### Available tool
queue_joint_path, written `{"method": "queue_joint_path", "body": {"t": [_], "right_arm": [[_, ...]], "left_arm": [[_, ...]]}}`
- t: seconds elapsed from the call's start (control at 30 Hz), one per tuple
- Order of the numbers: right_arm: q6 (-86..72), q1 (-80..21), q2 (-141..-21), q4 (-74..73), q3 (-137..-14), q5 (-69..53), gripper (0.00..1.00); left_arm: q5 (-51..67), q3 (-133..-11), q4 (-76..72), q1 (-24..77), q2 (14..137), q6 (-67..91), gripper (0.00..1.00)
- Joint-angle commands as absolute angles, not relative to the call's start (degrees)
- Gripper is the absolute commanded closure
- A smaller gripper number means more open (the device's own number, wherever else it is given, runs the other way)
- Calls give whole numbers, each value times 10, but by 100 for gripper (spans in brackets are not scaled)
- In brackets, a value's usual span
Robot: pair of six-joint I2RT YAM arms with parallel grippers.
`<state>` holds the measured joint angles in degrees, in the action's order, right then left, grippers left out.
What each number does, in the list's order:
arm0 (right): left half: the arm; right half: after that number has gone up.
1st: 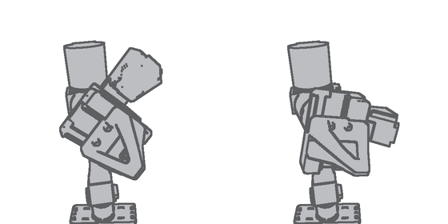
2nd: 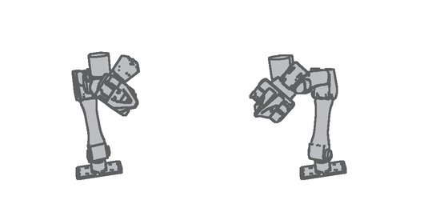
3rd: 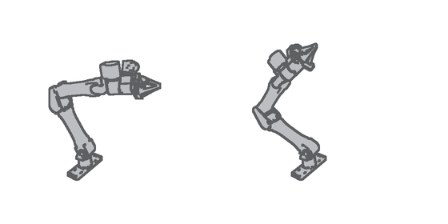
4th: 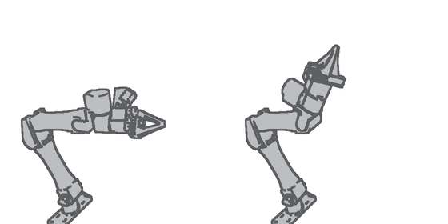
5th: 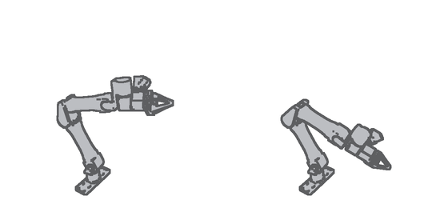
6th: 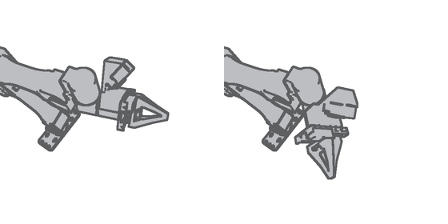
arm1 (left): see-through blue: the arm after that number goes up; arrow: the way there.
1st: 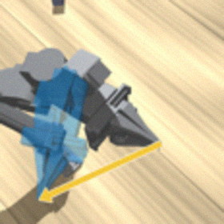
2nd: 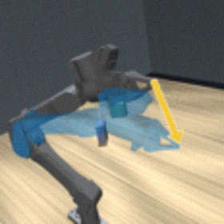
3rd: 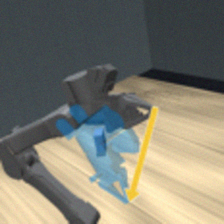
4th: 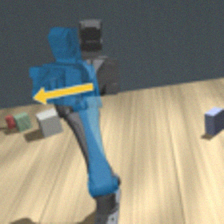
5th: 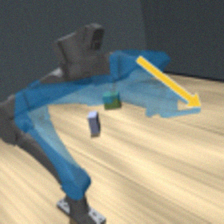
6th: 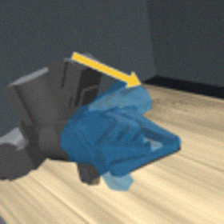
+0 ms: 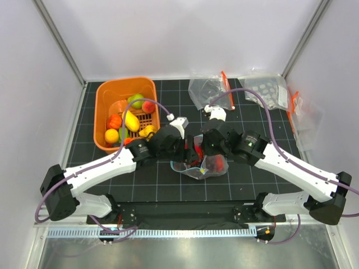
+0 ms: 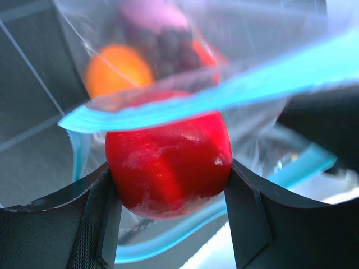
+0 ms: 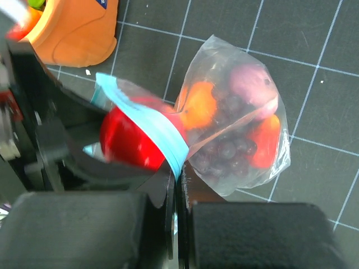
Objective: Place the food in the zip-top bag and seal the zipper
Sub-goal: Place the fake fruit in the zipper food storage bag.
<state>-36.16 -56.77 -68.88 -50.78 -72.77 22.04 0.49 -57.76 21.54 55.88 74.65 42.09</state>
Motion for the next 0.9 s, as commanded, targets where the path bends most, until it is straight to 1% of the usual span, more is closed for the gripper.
{"method": "queue_joint_path", "body": {"t": [0.0,0.03,0.07,0.1,0.13,0.17,0.23,0.27,0.37,0.47,0.63,0.8,0.87], "right_arm": [[-367,-567,-664,-492,-746,214,99],[-368,-567,-661,-491,-745,214,99],[-368,-567,-660,-489,-742,212,99],[-367,-567,-657,-489,-740,211,99],[-367,-566,-656,-489,-739,212,99],[-367,-567,-657,-488,-737,214,99],[-367,-567,-655,-490,-737,218,99],[-367,-567,-655,-493,-737,221,99],[-367,-567,-654,-496,-736,230,99],[-366,-566,-656,-499,-734,243,99],[-366,-566,-656,-495,-727,251,99],[-364,-566,-652,-494,-722,250,99],[-363,-566,-648,-493,-720,250,99]], "left_arm": [[-81,-620,207,559,756,429,55],[-98,-621,210,559,758,430,54],[-101,-624,212,559,763,432,47],[-99,-626,212,559,772,432,40],[-94,-628,212,559,777,432,29],[-80,-635,213,560,782,432,14],[-76,-638,215,567,783,428,2],[-71,-637,215,571,780,427,0],[-48,-635,221,581,759,429,0],[-42,-634,239,605,731,439,4],[-79,-620,300,632,674,450,8],[-119,-555,337,635,579,475,9],[-150,-524,350,635,563,482,8]]}}
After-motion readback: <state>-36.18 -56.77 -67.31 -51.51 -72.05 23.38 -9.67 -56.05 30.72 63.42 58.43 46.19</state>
